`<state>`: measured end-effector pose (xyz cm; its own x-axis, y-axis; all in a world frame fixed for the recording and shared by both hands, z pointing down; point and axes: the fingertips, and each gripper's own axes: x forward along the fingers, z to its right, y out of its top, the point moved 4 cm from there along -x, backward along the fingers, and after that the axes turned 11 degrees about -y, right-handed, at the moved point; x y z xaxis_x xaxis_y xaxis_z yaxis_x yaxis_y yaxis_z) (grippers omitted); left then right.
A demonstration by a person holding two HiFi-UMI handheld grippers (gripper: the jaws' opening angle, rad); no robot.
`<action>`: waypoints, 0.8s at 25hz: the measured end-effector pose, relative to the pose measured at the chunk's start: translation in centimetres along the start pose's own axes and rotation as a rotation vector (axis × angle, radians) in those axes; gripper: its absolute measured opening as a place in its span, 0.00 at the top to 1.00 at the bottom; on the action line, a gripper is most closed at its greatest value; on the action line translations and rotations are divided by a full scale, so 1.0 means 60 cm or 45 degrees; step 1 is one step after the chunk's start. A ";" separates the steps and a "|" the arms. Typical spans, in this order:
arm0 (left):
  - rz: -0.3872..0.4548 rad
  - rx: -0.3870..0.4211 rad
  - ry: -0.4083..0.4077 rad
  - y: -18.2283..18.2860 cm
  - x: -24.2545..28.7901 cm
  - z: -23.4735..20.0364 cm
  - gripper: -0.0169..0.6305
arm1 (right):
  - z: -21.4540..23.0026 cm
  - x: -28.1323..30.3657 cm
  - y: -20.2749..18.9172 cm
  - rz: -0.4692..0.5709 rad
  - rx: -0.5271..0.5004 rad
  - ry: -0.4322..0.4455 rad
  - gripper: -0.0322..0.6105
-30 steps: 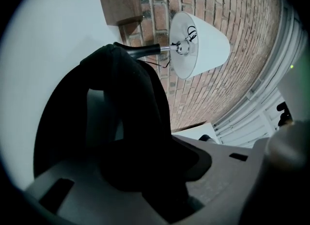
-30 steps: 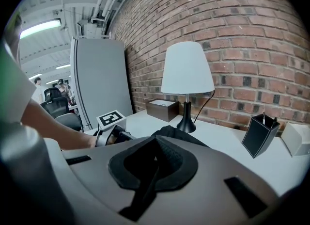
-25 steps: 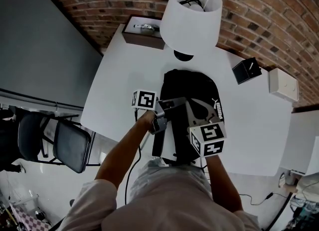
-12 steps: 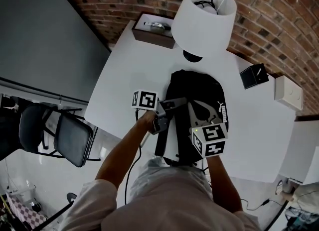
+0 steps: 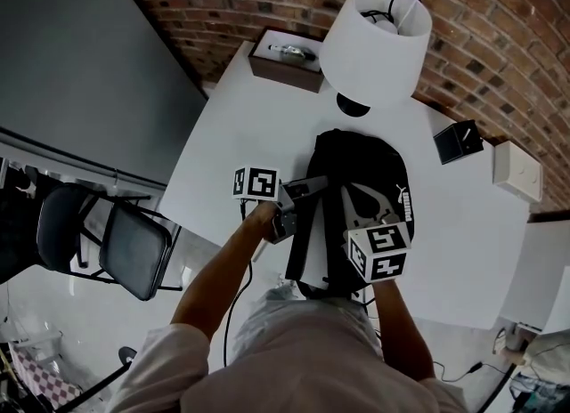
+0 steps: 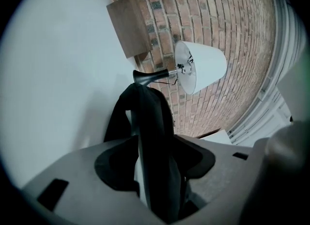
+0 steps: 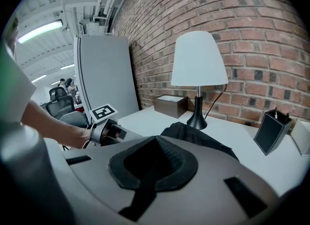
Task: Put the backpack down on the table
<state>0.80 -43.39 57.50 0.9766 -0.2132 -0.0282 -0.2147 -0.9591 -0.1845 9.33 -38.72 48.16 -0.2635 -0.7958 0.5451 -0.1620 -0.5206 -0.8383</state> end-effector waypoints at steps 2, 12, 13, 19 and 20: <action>0.012 0.015 0.019 0.001 -0.012 0.002 0.67 | -0.004 -0.002 0.002 0.006 0.001 -0.006 0.95; 0.009 0.153 0.116 -0.002 -0.054 0.033 0.69 | -0.036 -0.019 0.014 0.041 -0.001 -0.036 0.95; 0.004 0.178 0.128 -0.003 -0.058 0.038 0.69 | -0.040 -0.022 0.014 0.045 0.000 -0.040 0.95; -0.028 0.332 0.163 -0.007 -0.072 0.081 0.71 | -0.061 -0.040 0.020 0.071 0.010 -0.066 0.95; -0.030 0.356 0.168 -0.008 -0.073 0.089 0.71 | -0.065 -0.044 0.021 0.078 0.013 -0.071 0.95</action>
<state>-3.33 -40.97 52.48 0.9674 -0.2312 0.1038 -0.1623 -0.8797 -0.4471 6.11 -36.08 45.61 -0.2189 -0.8420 0.4930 -0.1376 -0.4736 -0.8699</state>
